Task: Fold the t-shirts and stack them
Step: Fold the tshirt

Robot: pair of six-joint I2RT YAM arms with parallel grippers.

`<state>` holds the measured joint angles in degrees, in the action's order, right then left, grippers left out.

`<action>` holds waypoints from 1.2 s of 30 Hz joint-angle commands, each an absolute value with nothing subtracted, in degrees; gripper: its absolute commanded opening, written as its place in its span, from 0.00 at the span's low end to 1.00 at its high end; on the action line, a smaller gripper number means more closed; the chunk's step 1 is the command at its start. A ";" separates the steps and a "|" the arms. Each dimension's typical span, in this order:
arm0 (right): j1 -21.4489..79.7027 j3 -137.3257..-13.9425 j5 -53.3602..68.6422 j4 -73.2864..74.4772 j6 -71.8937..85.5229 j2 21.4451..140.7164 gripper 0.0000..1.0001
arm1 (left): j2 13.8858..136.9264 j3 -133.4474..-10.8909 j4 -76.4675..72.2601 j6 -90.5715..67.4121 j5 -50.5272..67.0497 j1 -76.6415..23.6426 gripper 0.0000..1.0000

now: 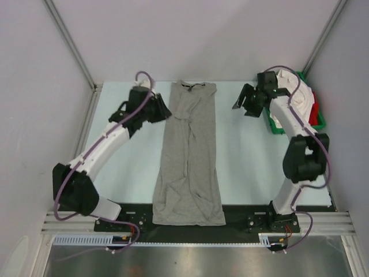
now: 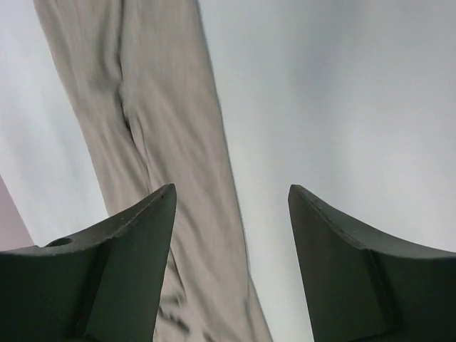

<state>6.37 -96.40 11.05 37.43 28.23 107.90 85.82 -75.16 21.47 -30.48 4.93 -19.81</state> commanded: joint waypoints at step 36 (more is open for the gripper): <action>30.85 -35.42 32.61 35.16 32.60 54.49 0.60 | 89.91 -56.87 45.44 -50.36 -8.61 -66.01 0.43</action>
